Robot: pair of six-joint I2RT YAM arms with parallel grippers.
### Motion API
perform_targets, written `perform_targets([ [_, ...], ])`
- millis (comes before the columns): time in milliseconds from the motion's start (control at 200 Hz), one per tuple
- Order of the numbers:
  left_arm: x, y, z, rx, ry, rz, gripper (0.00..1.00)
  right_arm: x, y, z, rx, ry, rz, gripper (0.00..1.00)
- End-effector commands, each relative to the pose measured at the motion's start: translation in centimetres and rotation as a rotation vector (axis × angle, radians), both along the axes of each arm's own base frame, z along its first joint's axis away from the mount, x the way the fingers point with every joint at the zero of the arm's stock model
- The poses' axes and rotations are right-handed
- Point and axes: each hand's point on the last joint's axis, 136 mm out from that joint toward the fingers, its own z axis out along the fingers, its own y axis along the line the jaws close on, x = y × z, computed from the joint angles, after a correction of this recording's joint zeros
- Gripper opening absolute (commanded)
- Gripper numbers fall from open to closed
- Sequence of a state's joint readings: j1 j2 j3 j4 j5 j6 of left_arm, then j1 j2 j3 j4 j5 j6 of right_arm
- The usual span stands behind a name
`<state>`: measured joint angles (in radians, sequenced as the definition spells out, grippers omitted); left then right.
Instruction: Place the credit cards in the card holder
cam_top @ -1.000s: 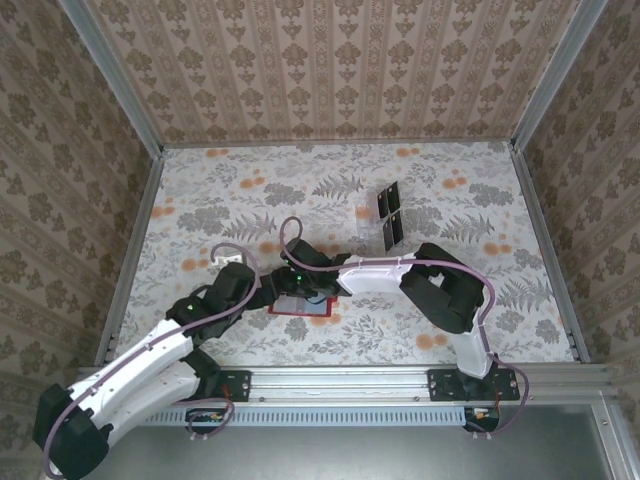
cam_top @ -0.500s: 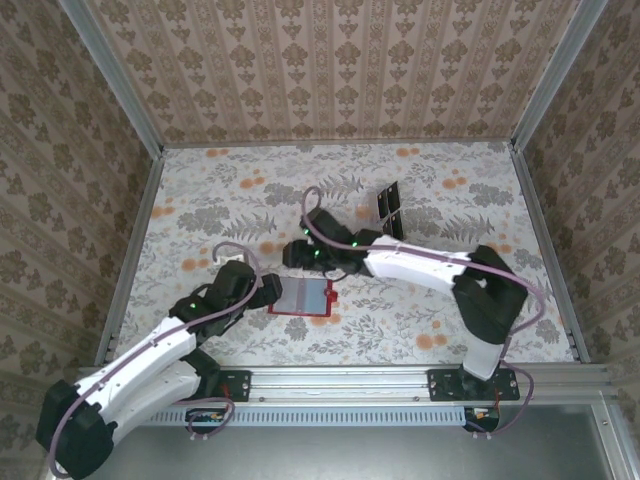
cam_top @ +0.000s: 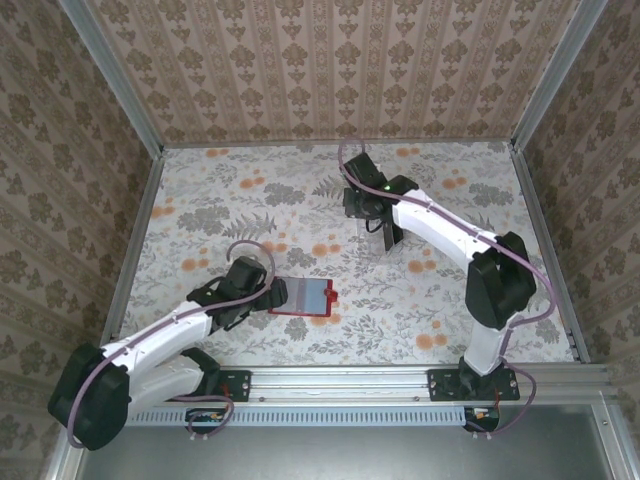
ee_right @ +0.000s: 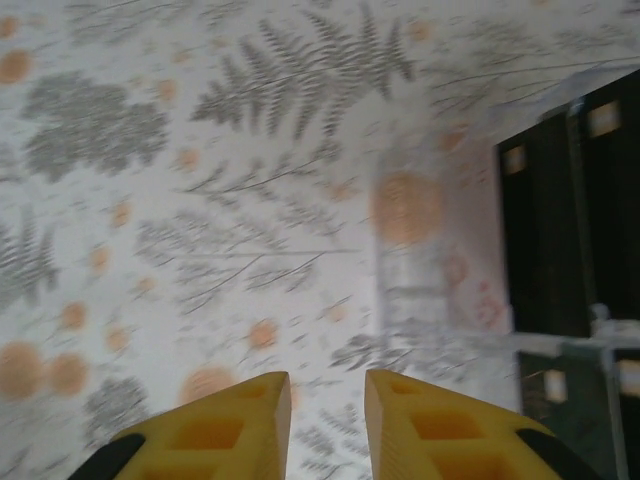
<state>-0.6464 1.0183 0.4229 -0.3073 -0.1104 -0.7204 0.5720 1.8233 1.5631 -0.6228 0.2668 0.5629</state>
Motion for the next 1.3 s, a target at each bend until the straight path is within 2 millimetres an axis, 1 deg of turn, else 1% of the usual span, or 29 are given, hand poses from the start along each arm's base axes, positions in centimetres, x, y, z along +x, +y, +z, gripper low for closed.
perform_targets([
  [0,1.3,-1.1,1.4,-0.025,-0.036,-0.032,1.00,1.2,-3.2,-0.6,-0.220,0.020,-0.016,0.25],
  [120,1.4,-1.1,1.4,-0.026,-0.034,-0.033,1.00,2.7,-4.5,-1.7,-0.299,0.048,-0.034,0.24],
  [260,1.5,-1.0,1.6,-0.024,-0.038,-0.030,1.00,3.8,-5.7,-2.9,-0.350,0.076,-0.052,0.25],
  [445,1.4,-0.9,1.5,-0.026,-0.035,-0.028,1.00,4.7,-6.1,-4.5,-0.348,0.116,-0.053,0.25],
  [665,1.4,-0.9,1.5,-0.028,-0.036,-0.028,1.00,5.0,-6.4,-6.6,-0.360,0.165,-0.048,0.25],
  [895,1.4,-0.9,1.6,-0.029,-0.040,-0.025,1.00,5.1,-5.9,-8.0,-0.338,0.194,-0.037,0.24],
  [1170,1.3,-0.7,1.4,-0.028,-0.036,-0.021,1.00,5.0,-5.3,-8.5,-0.309,0.206,-0.028,0.15],
  [1295,1.3,-0.8,1.4,-0.028,-0.037,-0.021,1.00,5.0,-5.3,-8.3,-0.307,0.202,-0.028,0.15],
])
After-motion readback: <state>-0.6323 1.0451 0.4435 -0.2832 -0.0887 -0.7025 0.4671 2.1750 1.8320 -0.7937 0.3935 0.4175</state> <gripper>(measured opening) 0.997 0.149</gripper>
